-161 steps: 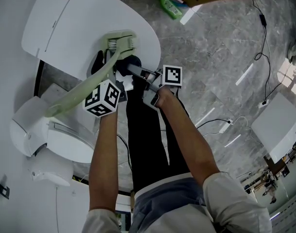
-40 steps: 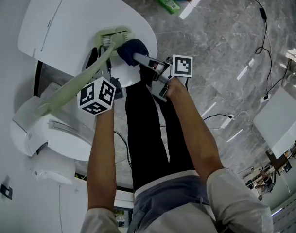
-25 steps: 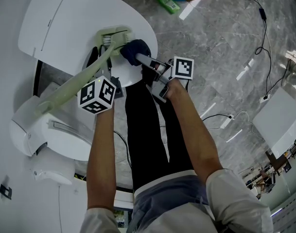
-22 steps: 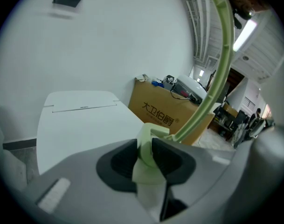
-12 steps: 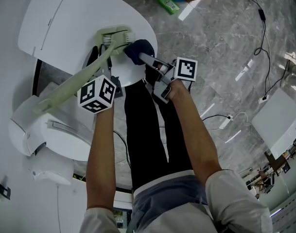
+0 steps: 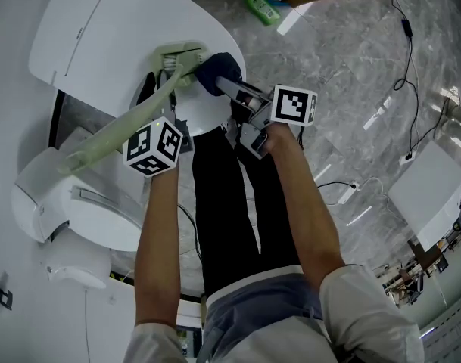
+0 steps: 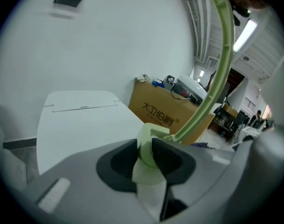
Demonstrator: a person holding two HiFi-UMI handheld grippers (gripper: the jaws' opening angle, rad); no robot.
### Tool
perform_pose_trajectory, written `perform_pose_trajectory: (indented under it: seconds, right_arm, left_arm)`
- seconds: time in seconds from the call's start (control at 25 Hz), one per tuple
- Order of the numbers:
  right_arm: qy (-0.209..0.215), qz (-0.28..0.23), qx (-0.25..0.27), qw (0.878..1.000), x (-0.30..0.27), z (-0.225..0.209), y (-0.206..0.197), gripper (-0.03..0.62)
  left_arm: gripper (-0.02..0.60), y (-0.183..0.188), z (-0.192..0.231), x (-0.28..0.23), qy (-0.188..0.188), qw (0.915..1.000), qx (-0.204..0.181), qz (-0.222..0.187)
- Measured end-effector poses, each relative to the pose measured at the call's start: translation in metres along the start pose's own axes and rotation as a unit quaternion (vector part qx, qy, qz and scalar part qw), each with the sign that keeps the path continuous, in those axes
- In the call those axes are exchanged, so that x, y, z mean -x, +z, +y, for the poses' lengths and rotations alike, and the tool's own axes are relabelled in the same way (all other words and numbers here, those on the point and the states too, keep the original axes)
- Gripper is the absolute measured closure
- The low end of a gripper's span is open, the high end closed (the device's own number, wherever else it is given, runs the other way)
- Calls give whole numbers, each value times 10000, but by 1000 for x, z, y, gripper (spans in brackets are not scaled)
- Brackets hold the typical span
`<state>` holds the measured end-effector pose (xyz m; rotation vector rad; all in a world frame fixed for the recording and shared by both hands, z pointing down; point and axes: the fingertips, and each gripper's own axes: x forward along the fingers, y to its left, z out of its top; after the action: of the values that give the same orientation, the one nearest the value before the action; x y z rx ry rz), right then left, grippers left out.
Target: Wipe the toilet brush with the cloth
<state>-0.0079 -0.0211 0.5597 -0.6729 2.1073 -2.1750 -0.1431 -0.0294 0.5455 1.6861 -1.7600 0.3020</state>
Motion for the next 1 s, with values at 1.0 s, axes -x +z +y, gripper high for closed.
perform_pose_trajectory:
  seconds: [1.0]
  right_arm:
    - [-1574,1708,2245,9464,-40,19,9,507]
  left_arm:
    - [581,5,-1,-2,-124,9999,-81,-44]
